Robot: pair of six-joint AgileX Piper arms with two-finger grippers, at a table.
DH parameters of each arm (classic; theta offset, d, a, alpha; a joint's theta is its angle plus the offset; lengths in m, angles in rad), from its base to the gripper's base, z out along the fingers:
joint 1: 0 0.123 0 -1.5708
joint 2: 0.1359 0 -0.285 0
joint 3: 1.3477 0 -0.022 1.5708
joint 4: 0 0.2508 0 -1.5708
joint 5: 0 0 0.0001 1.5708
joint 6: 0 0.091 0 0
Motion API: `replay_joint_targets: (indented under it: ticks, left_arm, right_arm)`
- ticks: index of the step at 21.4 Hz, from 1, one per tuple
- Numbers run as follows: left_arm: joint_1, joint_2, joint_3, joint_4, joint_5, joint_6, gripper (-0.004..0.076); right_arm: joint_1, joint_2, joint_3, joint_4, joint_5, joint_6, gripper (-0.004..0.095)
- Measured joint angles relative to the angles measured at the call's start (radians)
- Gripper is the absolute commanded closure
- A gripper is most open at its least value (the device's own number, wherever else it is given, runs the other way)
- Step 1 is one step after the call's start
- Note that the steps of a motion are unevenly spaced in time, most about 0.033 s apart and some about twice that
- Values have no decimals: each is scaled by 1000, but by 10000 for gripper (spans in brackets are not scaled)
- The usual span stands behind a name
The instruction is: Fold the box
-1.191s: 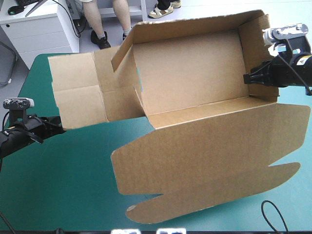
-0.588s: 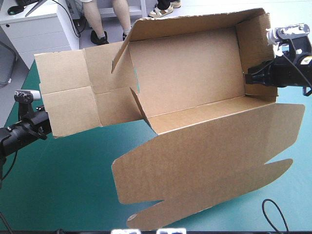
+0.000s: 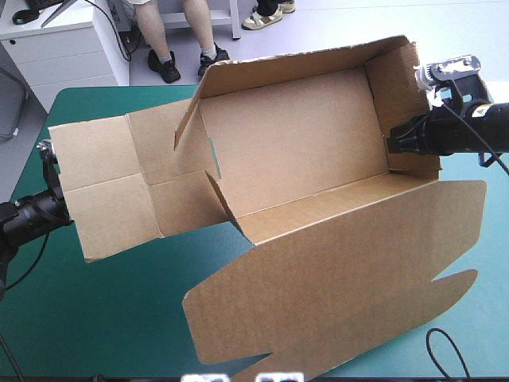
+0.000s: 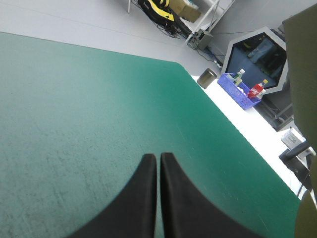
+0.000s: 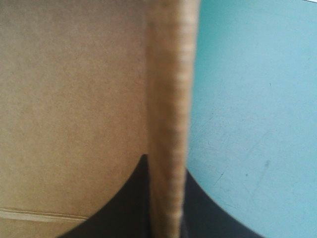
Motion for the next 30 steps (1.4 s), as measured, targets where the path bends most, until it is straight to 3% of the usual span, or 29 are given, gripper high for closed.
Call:
replay_joint_targets:
  ticks: [18, 20, 24, 30]
  left_arm:
    - [-209, 0, -198, 80, 22, -170, 714]
    - [-216, 0, -208, 70, 24, -187, 670]
    - [-216, 0, -209, 56, 23, -219, 474]
    - [-229, 0, -209, 55, 21, -246, 458]
  right_arm:
    - [41, 0, 0, -78, 0, 14, 925]
    - [82, 0, 0, -143, -2, 49, 925]
    - [103, 0, 0, -167, -29, 77, 925]
    - [103, 0, 0, -175, -67, 87, 925]
